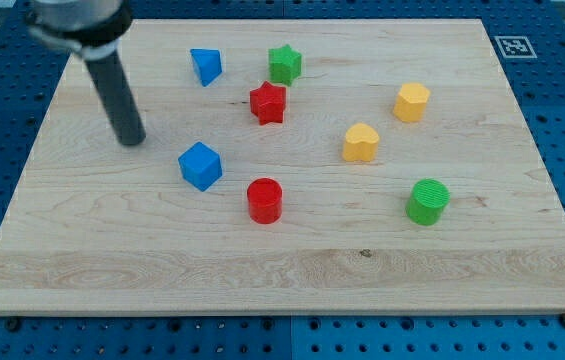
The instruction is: Move the blue cube bottom diagonally to the red star
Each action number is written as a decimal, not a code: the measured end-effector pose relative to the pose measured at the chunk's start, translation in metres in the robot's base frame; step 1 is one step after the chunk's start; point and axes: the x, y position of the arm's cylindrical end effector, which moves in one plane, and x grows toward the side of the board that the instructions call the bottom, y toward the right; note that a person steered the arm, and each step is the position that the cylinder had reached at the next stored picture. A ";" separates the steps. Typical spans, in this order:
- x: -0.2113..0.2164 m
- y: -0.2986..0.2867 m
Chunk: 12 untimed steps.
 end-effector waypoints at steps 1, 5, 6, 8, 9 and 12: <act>0.002 0.000; 0.044 0.095; 0.044 0.097; 0.039 0.104; 0.039 0.081; 0.007 0.076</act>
